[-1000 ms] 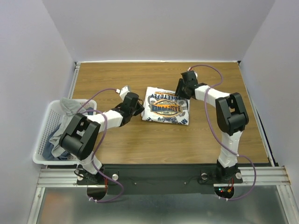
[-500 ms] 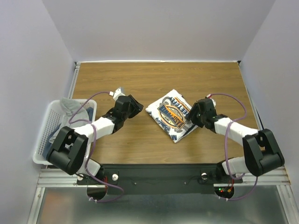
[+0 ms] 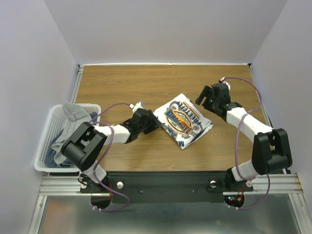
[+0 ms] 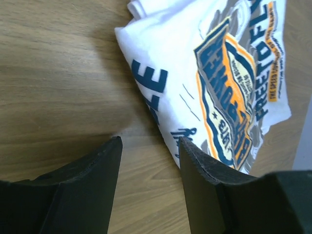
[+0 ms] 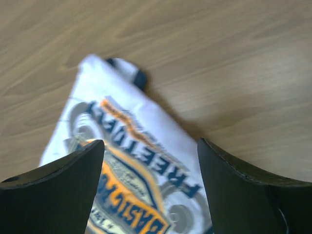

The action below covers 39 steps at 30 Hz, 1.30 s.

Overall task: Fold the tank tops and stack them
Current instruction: Neatly place the folded tank top to the corner

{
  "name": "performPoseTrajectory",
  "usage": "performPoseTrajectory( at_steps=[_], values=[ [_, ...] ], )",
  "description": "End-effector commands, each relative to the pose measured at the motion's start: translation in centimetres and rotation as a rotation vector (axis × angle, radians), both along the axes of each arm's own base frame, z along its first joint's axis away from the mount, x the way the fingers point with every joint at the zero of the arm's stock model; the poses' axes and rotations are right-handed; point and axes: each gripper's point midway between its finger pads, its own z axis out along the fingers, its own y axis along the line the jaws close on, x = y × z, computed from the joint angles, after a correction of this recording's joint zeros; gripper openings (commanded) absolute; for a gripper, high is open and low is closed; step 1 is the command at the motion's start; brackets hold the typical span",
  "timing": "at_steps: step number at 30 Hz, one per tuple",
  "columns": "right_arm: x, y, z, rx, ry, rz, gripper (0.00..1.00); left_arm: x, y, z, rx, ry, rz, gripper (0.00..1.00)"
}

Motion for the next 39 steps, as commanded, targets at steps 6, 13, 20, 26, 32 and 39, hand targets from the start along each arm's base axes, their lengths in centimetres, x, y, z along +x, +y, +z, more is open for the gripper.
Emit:
performPoseTrajectory(
  at_steps=[6, 13, 20, 26, 32, 39],
  values=[
    [-4.6, -6.1, -3.4, -0.087, 0.118, -0.155, 0.93, 4.3, -1.8, -0.9, 0.048, 0.017, 0.01, 0.61],
    [-6.2, -4.3, -6.0, -0.001, 0.217, -0.101, 0.98, 7.1, -2.1, -1.4, 0.063, 0.022, 0.024, 0.6],
    [-7.2, -4.5, -7.1, 0.012, 0.234, -0.13, 0.99, 9.7, -2.5, -0.4, 0.073, 0.007, 0.001, 0.59],
    [-5.2, -3.2, -7.2, 0.009, 0.211, -0.038, 1.0, 11.5, -3.2, -0.2, 0.075, 0.0, -0.024, 0.59],
    [-0.8, -1.5, -6.0, -0.021, 0.15, 0.096, 1.0, 13.0, -3.9, -0.7, 0.083, 0.006, -0.054, 0.59],
    [1.7, -0.6, -7.5, -0.022, 0.186, 0.134, 0.94, 15.1, -5.7, -0.6, 0.096, -0.006, -0.113, 0.58]
  ],
)
